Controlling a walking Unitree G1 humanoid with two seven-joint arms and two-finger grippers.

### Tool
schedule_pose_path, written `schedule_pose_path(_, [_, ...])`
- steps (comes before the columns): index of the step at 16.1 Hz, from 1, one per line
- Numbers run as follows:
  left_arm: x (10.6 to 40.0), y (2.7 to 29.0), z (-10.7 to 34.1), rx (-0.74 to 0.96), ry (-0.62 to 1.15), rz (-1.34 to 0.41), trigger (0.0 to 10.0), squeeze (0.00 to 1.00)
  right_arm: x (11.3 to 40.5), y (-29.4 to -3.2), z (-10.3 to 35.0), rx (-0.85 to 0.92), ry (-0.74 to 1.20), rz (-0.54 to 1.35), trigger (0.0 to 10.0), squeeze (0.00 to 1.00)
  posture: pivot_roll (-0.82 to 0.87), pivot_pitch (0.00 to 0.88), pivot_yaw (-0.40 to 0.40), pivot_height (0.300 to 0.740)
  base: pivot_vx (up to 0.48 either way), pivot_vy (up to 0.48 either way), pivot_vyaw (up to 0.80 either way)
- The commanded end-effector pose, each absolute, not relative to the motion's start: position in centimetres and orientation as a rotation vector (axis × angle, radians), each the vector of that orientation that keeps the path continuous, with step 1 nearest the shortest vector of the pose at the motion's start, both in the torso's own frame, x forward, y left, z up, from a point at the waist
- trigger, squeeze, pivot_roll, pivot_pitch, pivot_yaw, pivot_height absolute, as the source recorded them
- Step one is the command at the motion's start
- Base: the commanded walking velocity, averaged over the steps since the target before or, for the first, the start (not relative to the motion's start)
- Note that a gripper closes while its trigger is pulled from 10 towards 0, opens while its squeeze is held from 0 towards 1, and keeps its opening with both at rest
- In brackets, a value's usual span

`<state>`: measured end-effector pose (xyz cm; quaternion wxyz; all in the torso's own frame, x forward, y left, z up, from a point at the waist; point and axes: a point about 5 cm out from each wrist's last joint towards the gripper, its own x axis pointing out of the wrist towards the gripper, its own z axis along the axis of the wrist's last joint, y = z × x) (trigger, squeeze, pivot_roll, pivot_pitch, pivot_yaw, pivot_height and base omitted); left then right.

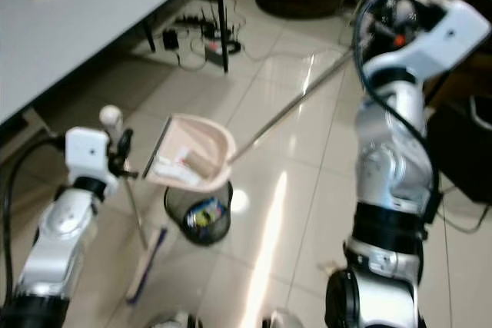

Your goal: Sweep floor

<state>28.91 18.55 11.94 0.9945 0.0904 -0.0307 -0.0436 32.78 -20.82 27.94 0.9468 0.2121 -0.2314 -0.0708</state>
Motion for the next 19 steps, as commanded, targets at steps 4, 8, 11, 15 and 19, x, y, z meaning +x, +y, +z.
schedule_pose_path(4, [28.7,18.8,12.3,0.196,-0.065,-0.086,10.0,0.0,32.6,-20.9,28.9,0.426,-0.532,-0.148,10.0,0.0,0.01,0.068,0.027,0.74,0.0,0.0,0.0])
schedule_pose_path(8, [28.6,18.6,12.4,0.194,-0.058,-0.102,10.0,0.0,33.4,-19.9,29.0,0.319,-0.543,-0.088,10.0,0.0,0.02,0.088,0.027,0.74,0.0,0.0,0.0])
schedule_pose_path(11, [28.3,18.5,12.4,0.196,-0.053,-0.104,10.0,0.0,34.2,-17.5,29.1,0.205,-0.59,0.03,10.0,0.0,0.04,0.098,0.019,0.74,0.0,0.0,0.0])
schedule_pose_path(15, [28.0,18.8,12.4,0.2,-0.047,-0.095,10.0,0.0,34.4,-13.8,28.5,-0.008,-0.642,0.208,10.0,0.0,0.04,0.103,0.018,0.74,0.0,0.0,0.0])
schedule_pose_path(19, [28.0,18.8,12.5,0.202,-0.043,-0.095,10.0,0.0,33.5,-11.3,28.0,-0.119,-0.742,0.326,10.0,0.0,0.05,0.107,0.022,0.74,0.0,0.0,0.0])
